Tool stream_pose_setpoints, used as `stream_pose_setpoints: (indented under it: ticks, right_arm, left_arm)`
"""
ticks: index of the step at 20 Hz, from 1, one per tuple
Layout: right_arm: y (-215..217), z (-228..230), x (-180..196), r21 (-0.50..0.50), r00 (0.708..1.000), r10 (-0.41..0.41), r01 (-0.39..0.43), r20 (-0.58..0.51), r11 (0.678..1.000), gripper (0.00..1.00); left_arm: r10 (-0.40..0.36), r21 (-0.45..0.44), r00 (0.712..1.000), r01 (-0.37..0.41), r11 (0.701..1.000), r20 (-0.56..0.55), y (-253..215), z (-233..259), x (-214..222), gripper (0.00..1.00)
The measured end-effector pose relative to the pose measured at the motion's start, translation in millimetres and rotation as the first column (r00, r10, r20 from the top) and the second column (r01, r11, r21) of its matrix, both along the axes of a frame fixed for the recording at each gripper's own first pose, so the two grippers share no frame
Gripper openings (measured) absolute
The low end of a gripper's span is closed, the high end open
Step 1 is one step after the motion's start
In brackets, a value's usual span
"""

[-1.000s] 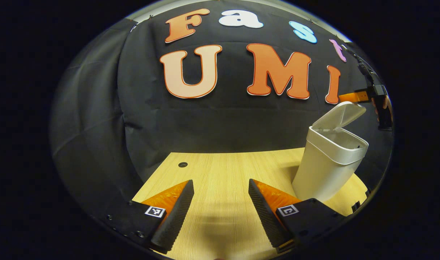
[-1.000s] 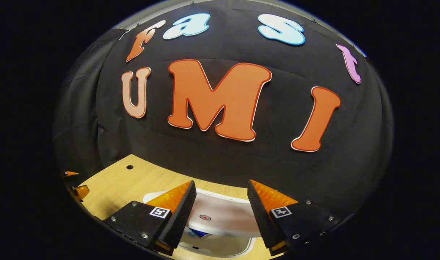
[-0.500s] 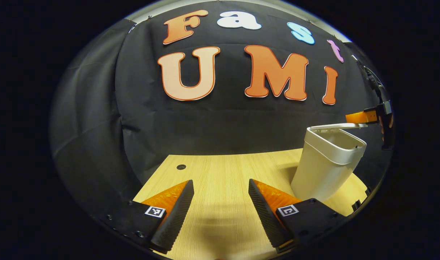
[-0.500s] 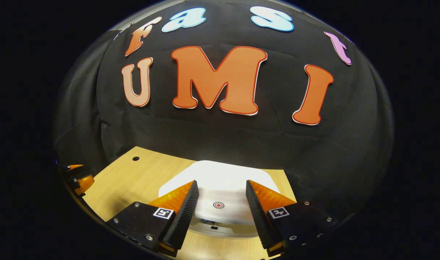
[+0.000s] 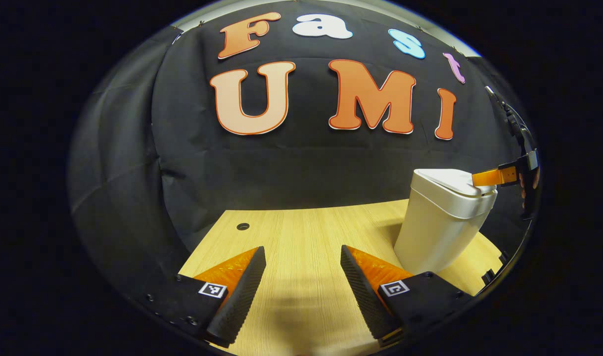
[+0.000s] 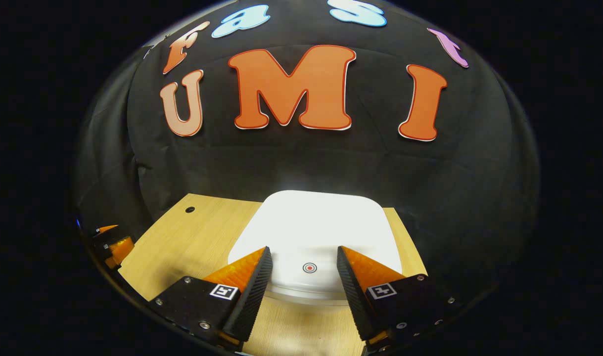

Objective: Press the lid of the desktop garbage bin to open it, pick up the crumpled paper on the desktop and throw it into the bin, then pick up the pop can on the desktop and drop it into the bin, and finally close the garbage bin lid.

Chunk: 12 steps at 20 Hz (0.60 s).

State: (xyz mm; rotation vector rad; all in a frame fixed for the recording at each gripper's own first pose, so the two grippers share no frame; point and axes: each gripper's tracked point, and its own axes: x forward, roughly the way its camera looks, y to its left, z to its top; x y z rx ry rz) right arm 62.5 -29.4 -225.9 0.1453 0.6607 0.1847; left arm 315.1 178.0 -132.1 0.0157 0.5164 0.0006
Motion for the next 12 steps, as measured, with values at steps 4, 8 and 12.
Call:
stream_pose_setpoints:
  ticks: [4, 8, 12]
  right_arm:
    - [-0.8, 1.8, -3.1, -0.009, 0.999, -0.032, 0.032, 0.019, 0.999, 0.70]
    - [-3.4, -1.1, -10.2, 0.010, 0.996, -0.084, 0.084, 0.024, 0.996, 0.68]
    - [-2.4, -3.3, -12.0, -0.009, 0.994, -0.103, 0.103, 0.029, 0.995, 0.65]
  left_arm:
    - [0.005, -0.007, 1.000, -0.005, 1.000, -0.009, 4.6, -0.9, 6.6, 0.97]
    - [-0.013, -0.011, 1.000, 0.013, 1.000, -0.018, -0.7, -3.7, 12.0, 0.97]
    - [-0.056, 0.005, 0.998, 0.056, 0.998, -0.012, -11.4, -1.0, 21.3, 0.97]
